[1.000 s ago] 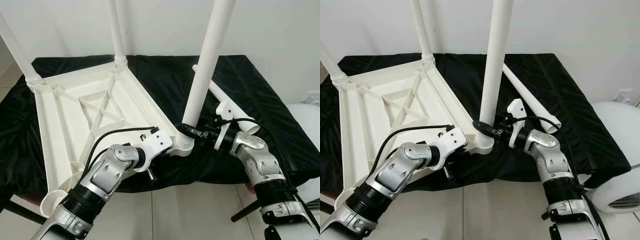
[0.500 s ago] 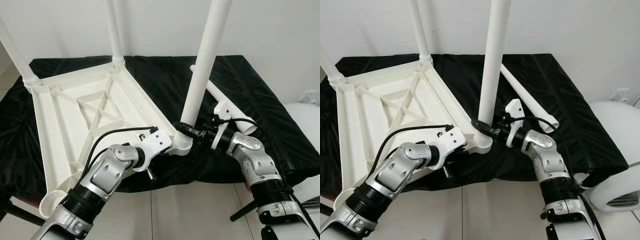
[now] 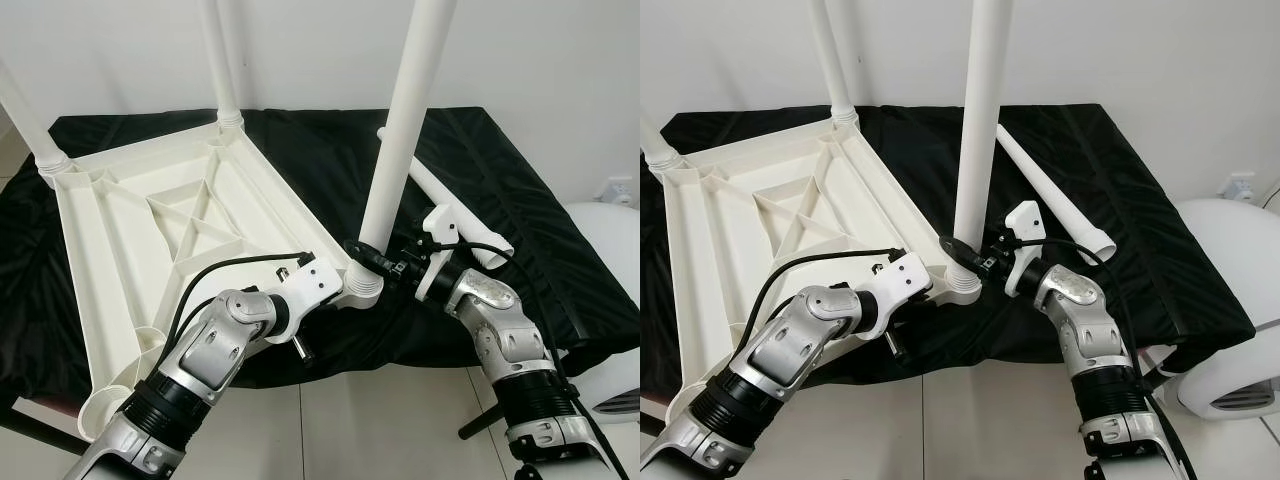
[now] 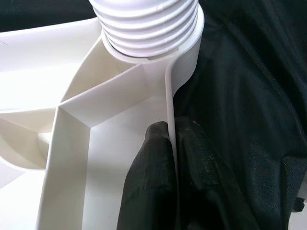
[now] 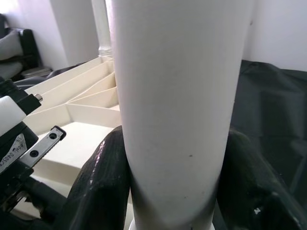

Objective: Building children table

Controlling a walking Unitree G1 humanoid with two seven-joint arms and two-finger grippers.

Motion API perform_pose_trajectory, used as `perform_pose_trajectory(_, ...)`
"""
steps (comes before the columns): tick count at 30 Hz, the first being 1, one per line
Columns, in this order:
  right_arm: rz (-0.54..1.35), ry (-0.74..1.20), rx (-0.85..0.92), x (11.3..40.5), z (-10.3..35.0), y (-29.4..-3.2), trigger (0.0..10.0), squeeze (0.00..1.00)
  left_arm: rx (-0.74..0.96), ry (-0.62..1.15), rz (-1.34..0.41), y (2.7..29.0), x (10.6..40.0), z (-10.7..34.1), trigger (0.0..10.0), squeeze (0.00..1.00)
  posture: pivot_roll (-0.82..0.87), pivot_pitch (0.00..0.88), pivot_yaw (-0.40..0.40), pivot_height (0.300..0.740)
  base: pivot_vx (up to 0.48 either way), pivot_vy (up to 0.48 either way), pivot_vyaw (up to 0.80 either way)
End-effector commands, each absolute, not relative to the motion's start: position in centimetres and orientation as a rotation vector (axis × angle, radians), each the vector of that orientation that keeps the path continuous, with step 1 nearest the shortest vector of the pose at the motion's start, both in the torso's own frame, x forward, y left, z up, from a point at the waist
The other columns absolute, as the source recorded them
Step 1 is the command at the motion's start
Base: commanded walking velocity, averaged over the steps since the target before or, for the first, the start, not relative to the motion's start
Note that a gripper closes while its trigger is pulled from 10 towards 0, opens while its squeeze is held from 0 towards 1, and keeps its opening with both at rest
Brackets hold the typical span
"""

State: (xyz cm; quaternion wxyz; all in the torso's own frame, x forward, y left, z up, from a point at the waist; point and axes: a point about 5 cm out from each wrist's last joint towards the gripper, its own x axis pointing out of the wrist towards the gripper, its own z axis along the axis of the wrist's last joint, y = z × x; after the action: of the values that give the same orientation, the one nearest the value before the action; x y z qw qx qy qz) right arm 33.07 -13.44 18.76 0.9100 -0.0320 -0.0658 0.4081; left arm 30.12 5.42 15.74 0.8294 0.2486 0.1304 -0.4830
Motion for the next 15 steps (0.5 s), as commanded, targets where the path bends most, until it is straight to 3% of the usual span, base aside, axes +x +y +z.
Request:
perform_pose_trajectory(1, 0.762, 0.022, -0.011, 33.0, 15.7, -13.8, 10.0, 0.00, 0.522, 0.226, -1.102, 3.9, 29.1, 16.3, 10.0, 0.00, -0.07, 0.139, 0.027, 0.740, 0.000, 0.000, 0.00)
perform_pose_trajectory(15, 0.726, -0.018, -0.006, 32.1, 15.8, -12.6, 10.0, 0.00, 0.520, 0.226, -1.104, 3.9, 29.0, 16.5, 10.0, 0.00, -0.08, 0.145, 0.033, 0.740, 0.000, 0.000, 0.00)
